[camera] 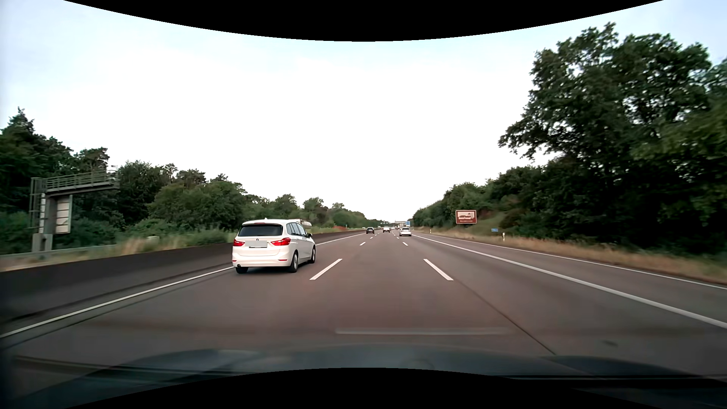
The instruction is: Follow the waypoints while adhering to traffic rules and regulations
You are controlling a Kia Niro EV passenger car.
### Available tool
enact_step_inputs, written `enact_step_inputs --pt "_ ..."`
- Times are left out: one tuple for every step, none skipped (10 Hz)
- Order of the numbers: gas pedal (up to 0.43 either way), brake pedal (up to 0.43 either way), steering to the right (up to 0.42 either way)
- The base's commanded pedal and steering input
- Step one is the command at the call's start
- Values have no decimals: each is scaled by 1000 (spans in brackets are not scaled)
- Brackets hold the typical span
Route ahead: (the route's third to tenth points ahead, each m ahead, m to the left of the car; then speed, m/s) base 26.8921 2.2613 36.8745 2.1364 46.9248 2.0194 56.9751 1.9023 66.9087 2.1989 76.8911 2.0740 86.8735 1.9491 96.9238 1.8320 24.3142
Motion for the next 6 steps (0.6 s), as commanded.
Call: enact_step_inputs --pt "157 0 -3" --pt "157 0 -3" --pt "157 0 -4" --pt "157 0 -4" --pt "157 0 -4" --pt "157 0 -4"
